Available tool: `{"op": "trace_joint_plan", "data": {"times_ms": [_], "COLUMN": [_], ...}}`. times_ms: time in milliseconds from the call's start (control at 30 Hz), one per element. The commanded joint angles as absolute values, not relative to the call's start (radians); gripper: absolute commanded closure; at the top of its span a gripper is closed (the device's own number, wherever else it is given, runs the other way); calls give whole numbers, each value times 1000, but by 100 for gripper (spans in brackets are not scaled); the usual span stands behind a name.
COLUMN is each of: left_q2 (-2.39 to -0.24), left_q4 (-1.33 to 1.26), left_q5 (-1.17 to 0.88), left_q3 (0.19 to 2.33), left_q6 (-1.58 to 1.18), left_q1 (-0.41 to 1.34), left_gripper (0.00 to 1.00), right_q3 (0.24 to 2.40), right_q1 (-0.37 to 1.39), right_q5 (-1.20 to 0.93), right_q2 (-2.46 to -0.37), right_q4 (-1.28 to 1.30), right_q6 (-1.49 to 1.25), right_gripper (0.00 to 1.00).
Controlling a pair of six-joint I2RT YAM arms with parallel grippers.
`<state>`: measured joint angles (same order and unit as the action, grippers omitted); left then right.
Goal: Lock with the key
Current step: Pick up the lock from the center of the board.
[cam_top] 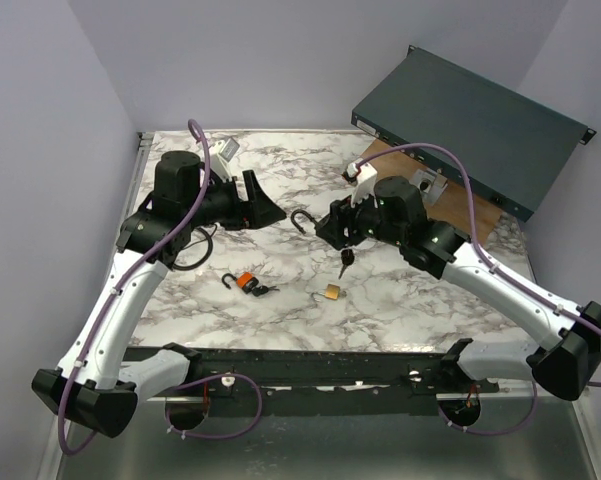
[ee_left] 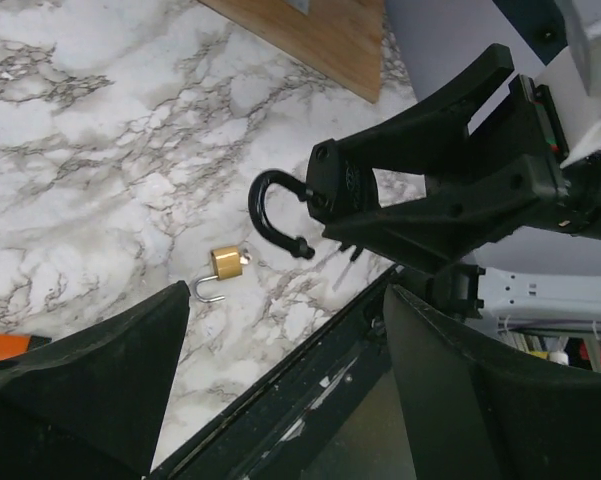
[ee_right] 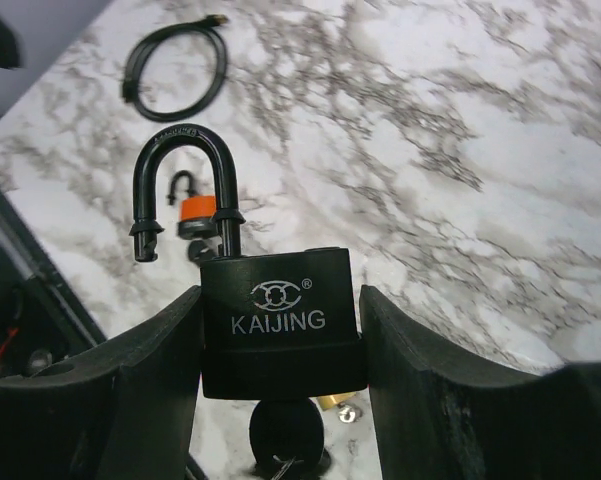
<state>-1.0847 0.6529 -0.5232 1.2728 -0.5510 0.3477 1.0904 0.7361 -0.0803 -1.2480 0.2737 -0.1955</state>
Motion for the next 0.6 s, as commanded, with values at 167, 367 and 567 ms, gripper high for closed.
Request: {"op": "trace_joint_plan", "data": {"times_ms": [167, 367, 567], "left_q2": [-1113, -1121, -1129], "left_q4": [662, 622, 610], "left_q5": [-795, -884, -920], "left_q3": [1283, 1265, 1250], "left_q6": [-600, -652, -666], "left_q1": [316, 309, 308], "left_gripper": [38, 45, 52], "right_q3": [1260, 1307, 1330], "right_q1": [817, 839, 847], "right_q5": [-244, -243, -249], "right_q2": [-1203, -1212, -1200], "right_q4": [333, 371, 383], "right_q6": [-102, -68, -54], "right_gripper": [81, 83, 83]}}
